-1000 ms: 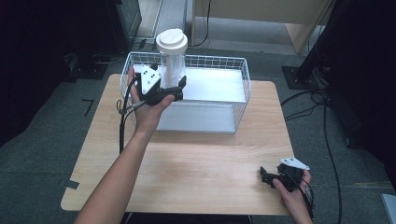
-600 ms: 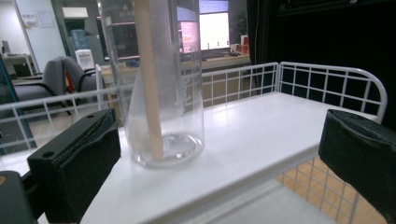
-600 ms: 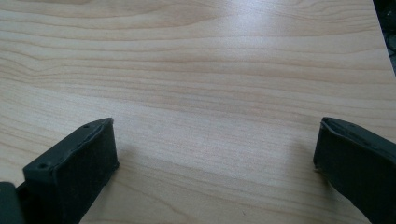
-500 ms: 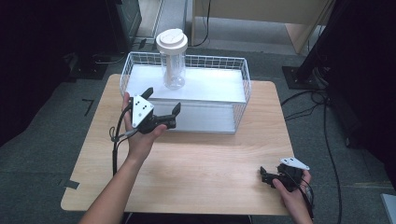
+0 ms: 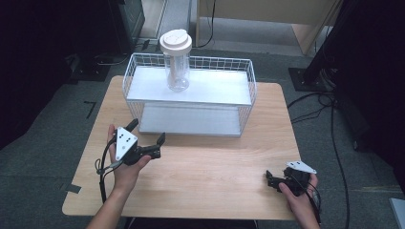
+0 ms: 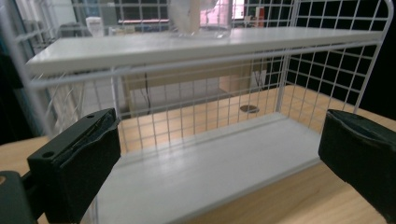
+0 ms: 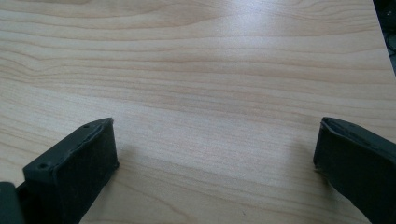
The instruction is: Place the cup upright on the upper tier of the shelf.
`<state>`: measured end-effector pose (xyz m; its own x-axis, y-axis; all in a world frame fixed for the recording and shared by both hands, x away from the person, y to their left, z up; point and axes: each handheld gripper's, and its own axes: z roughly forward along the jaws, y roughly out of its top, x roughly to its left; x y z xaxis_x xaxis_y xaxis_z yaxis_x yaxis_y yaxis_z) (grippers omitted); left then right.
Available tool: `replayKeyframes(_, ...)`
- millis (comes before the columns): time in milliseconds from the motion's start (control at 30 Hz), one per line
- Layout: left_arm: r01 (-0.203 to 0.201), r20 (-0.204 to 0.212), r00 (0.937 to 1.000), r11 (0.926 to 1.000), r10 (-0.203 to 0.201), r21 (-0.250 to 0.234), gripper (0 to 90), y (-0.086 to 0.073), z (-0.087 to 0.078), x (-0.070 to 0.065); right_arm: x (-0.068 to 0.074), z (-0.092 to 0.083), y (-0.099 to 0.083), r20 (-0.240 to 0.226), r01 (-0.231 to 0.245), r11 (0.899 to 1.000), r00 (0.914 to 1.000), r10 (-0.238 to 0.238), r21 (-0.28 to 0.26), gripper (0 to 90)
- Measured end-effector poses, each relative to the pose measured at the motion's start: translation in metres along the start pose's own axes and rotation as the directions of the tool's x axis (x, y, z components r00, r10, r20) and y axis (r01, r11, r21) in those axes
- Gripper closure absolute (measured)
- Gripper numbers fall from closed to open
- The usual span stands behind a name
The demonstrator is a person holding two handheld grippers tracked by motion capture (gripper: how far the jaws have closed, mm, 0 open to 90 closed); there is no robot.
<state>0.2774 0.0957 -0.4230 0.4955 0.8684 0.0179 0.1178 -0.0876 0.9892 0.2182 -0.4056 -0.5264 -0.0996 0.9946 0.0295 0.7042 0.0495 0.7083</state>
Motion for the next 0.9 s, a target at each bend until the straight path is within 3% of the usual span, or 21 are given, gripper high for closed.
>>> replayKeyframes(367,0.044,-0.047,0.9981,0.9968,-0.041,0.067,0.0,-0.035,-0.033,0.019,0.000,0.000,0.000,0.000,0.000,1.000,1.0000,0.000,0.000,0.0)
replayKeyframes(533,0.064,-0.066,0.9963,0.9865,-0.055,0.150,0.0,-0.061,-0.041,0.021,0.000,0.000,0.000,0.001,-0.001,1.000,1.0000,0.001,0.001,0.0)
replayKeyframes(633,0.066,-0.086,0.9950,0.9812,-0.051,0.181,0.0,-0.069,-0.044,0.025,0.000,0.000,0.000,0.002,-0.001,1.000,1.0000,0.001,0.000,0.0)
replayKeyframes(733,0.079,-0.078,0.9949,0.9746,-0.064,0.210,0.0,-0.075,-0.052,0.029,0.000,0.000,0.000,0.002,-0.001,1.000,1.0000,0.001,0.000,0.0)
replayKeyframes(900,0.103,-0.113,0.9905,0.9641,-0.077,0.245,0.0,-0.086,-0.070,0.048,0.000,0.000,0.000,0.001,-0.001,1.000,1.0000,0.001,0.000,0.0)
